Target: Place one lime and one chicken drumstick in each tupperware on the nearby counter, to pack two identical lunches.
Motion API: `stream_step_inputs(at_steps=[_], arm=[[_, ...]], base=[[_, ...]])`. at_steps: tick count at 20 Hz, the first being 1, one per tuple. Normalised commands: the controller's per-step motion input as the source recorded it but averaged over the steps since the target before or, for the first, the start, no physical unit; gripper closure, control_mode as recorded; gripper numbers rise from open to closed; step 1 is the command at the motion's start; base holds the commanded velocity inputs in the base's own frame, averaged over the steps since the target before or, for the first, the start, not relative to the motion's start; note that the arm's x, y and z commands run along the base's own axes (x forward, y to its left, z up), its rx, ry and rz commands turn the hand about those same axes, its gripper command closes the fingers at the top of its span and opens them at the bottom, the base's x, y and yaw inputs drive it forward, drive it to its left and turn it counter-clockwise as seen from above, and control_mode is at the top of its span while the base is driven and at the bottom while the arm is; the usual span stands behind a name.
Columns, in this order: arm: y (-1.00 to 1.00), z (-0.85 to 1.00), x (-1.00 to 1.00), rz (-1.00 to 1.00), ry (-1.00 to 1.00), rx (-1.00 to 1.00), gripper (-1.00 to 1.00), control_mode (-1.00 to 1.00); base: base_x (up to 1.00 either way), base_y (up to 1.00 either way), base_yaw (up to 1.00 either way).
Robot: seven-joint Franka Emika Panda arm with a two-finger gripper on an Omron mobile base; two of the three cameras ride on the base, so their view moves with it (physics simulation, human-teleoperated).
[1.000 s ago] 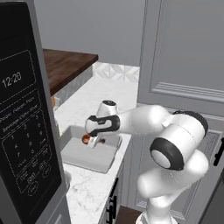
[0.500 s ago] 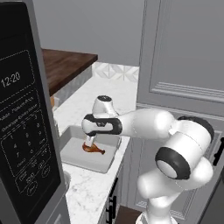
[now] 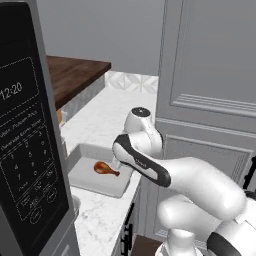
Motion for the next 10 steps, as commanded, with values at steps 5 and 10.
stream_step_inputs(at_steps=[5,10], arm=[[-0.71,0.39,-0.77,-0.41,0.00,0.06,-1.00,-1.00],[-0.78,0.22,-0.70,-0.37,-0.02,0.01,-1.00,-1.00]], base=[[0.00,0.00,0.00],[0.00,0.00,0.00]])
